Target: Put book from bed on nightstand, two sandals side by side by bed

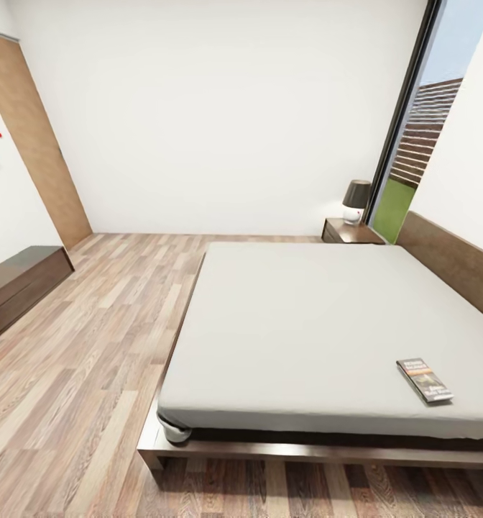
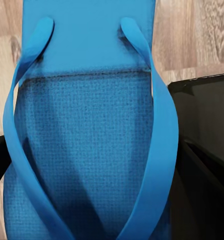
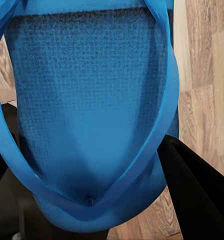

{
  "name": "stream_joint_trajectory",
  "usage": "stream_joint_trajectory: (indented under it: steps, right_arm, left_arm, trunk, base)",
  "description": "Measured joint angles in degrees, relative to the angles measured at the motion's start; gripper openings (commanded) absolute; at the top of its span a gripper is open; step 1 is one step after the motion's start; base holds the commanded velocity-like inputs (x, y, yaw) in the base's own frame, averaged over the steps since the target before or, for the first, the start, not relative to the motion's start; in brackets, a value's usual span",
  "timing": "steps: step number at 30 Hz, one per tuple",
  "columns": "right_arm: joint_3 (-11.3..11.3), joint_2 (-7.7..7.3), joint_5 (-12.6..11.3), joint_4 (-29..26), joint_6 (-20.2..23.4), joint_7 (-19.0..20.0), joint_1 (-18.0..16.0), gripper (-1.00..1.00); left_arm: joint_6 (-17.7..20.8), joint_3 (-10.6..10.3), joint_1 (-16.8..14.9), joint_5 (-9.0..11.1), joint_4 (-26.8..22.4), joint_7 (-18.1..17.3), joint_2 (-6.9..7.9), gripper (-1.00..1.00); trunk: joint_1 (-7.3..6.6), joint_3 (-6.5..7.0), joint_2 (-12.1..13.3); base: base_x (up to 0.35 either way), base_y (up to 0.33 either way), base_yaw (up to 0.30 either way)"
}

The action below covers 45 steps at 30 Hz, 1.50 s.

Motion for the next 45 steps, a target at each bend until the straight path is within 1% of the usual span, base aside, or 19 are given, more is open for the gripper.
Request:
stream_joint_trajectory:
  steps: [8,14,17,22,25,26,32,34,35,38,41,42,45]
  right_arm:
    - [0.0,0.05,0.0,0.0,0.0,0.0,0.0,-1.0]
    - [0.3,0.05,0.2,-0.1,0.0,0.0,0.0,-1.0]
    - [0.3,0.05,0.1,-0.2,0.1,-0.1,0.0,-1.0]
    - [-0.2,-0.18,-0.2,-0.3,0.1,-0.1,0.0,-1.0]
    - [-0.3,-0.23,-0.3,-0.5,0.2,-0.2,-0.1,-1.0]
    - [-0.4,-0.24,-0.3,-0.5,0.3,-0.2,-0.1,-1.0]
    - [-0.4,-0.36,-0.5,-0.5,0.7,-0.5,-0.4,-1.0]
    - [-0.4,-0.4,-0.5,-0.5,0.9,-0.6,-0.5,-1.0]
    - [-0.4,-0.43,-0.4,-0.4,0.9,-0.6,-0.6,-1.0]
    - [-0.4,-0.47,-0.5,-0.2,1.1,-0.8,-1.1,-1.0]
    - [-0.4,-0.47,-0.5,-0.2,3.0,-0.8,-1.9,-1.0]
    - [-0.4,-0.46,-0.5,-0.2,4.4,-0.8,-2.4,-1.0]
    - [-0.4,-0.47,-0.5,-0.2,6.3,-0.8,-3.3,-1.0]
  left_arm:
    - [-0.3,-0.1,0.0,0.1,-0.4,-0.1,-0.05,-1.0]
    - [-0.8,-0.1,0.0,0.0,-2.2,-0.2,-0.15,-1.0]
    - [-0.7,0.0,-0.2,0.0,-2.8,-0.1,-0.28,-1.0]
    - [0.2,0.1,-0.7,0.0,-3.0,-0.1,-0.46,-1.0]
    - [2.2,0.2,-1.4,0.1,-3.1,0.0,-0.54,-1.0]
    - [3.4,0.2,-2.2,0.1,-3.1,0.0,-0.56,-1.0]
    - [6.9,0.3,-4.1,0.4,-3.1,0.0,-0.68,-1.0]
    - [8.7,0.4,-5.2,0.4,-3.1,0.0,-0.73,-1.0]
    - [9.8,0.4,-6.3,0.3,-3.1,-0.1,-0.73,-1.0]
    - [11.9,0.4,-8.1,0.3,-3.1,-0.1,-0.84,-1.0]
    - [13.7,0.5,-9.3,0.4,-3.0,-0.2,-1.1,-1.0]
    - [14.6,0.4,-10.3,0.4,-3.0,-0.2,-1.21,-1.0]
    - [15.8,0.4,-12.0,0.4,-3.0,-0.2,-1.32,-1.0]
  trunk:
    - [0.0,-0.52,0.0]
    - [0.0,-0.57,0.0]
    - [0.0,-0.58,0.0]
    - [0.0,-0.58,0.0]
    - [0.0,-0.58,0.0]
    - [0.0,-0.58,0.0]
    - [0.0,-0.58,0.0]
    - [0.0,-0.58,0.0]
    - [0.0,-0.57,0.0]
    - [0.0,-0.58,0.0]
    - [0.0,-0.58,0.0]
    - [0.0,-0.57,0.0]
    - [0.0,-0.58,0.0]
  base:
    - [0.0,0.0,0.0]
    - [0.0,0.0,0.0]
    - [0.0,0.0,0.0]
    - [0.0,0.0,0.0]
    - [0.0,0.0,0.0]
    - [0.0,0.0,0.0]
    - [0.0,0.0,0.0]
    - [0.0,0.0,0.0]
    - [0.0,0.0,0.0]
    - [0.0,0.0,0.0]
    - [0.0,0.0,0.0]
    - [0.0,0.0,0.0]
    - [0.0,0.0,0.0]
